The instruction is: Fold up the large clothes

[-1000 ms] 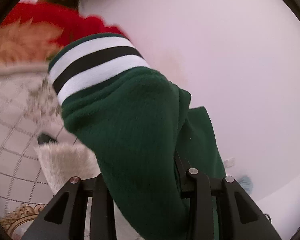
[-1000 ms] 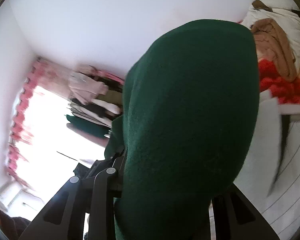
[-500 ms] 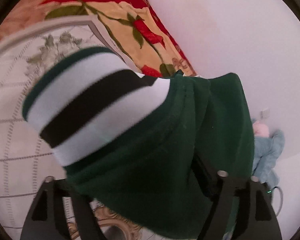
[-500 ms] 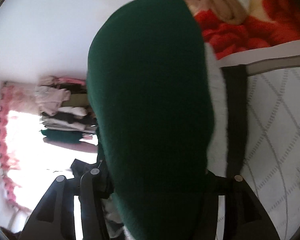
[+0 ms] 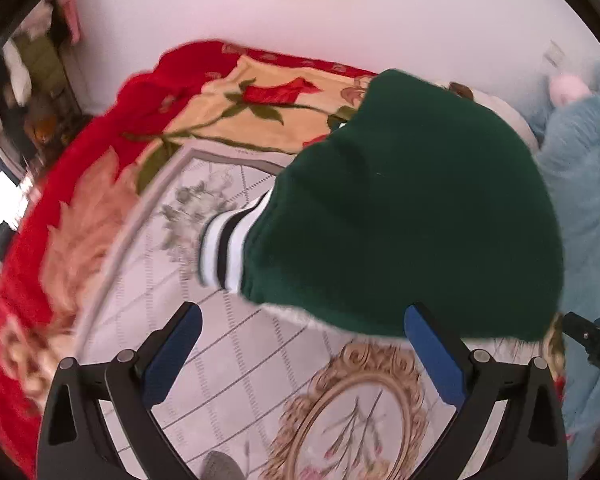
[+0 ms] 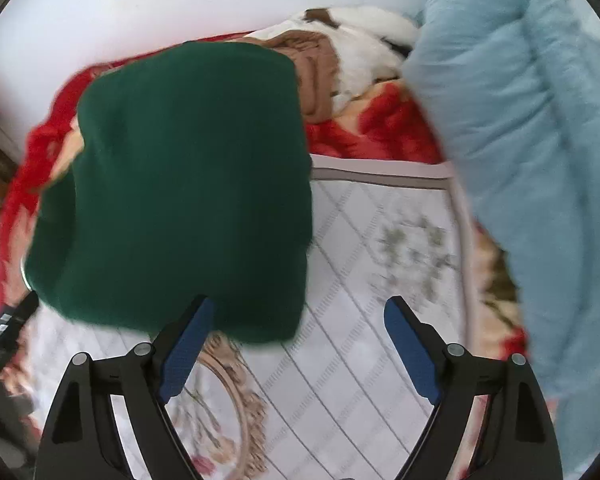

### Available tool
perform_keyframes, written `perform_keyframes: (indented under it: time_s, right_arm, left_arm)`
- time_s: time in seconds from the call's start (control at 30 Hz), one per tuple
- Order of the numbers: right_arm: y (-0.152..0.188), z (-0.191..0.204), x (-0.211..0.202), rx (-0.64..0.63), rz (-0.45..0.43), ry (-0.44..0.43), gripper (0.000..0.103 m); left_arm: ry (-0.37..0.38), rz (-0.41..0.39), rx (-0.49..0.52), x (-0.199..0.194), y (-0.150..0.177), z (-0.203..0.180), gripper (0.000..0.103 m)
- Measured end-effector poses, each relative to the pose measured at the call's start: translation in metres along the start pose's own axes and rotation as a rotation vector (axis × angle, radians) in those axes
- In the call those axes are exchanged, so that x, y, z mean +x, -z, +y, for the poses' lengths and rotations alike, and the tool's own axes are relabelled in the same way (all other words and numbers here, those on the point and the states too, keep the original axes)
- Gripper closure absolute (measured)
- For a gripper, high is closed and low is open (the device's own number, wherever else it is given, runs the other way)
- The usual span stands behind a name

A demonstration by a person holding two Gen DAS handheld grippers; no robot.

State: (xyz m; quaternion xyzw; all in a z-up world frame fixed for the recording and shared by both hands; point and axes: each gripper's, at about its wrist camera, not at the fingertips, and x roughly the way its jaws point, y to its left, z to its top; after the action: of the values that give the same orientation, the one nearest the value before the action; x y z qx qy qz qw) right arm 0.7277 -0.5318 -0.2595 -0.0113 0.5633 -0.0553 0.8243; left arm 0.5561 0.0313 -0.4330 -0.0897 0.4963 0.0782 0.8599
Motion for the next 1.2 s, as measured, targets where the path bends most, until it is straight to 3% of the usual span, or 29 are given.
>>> perform_keyframes:
  time_s: [0.13,0.37,0.6,0.77,0.9,1.2]
  right_arm:
    - [0.036,-0.008,-0.042,0.021,-0.018,0.036,0.014]
    - [0.097,-0.013,-0.192,0.079,-0.089,0.068,0.014]
    - [0.163,-0.032,-0.342,0.091,-0.188,0.088,0.014]
    - [0.213,-0.047,-0.440,0.091,-0.271,0.100,0.014]
    - [0.245,-0.052,-0.501,0.083,-0.334,0.096,0.014]
    - [0.307,-0.055,-0.589,0.065,-0.425,0.074,0.014]
  left_arm:
    - [-0.023,-0.025,0.065,-0.062,0.006,-0.006,0.000]
    - [-0.033,-0.082,0.149,-0.189,0.031,-0.013,0.000]
    - [-0.037,-0.156,0.176,-0.327,0.065,-0.011,0.000]
    - [-0.024,-0.210,0.178,-0.404,0.087,-0.007,0.000]
    - [-0.006,-0.254,0.176,-0.455,0.104,-0.003,0.000]
    - [0.021,-0.302,0.162,-0.508,0.129,0.009,0.000]
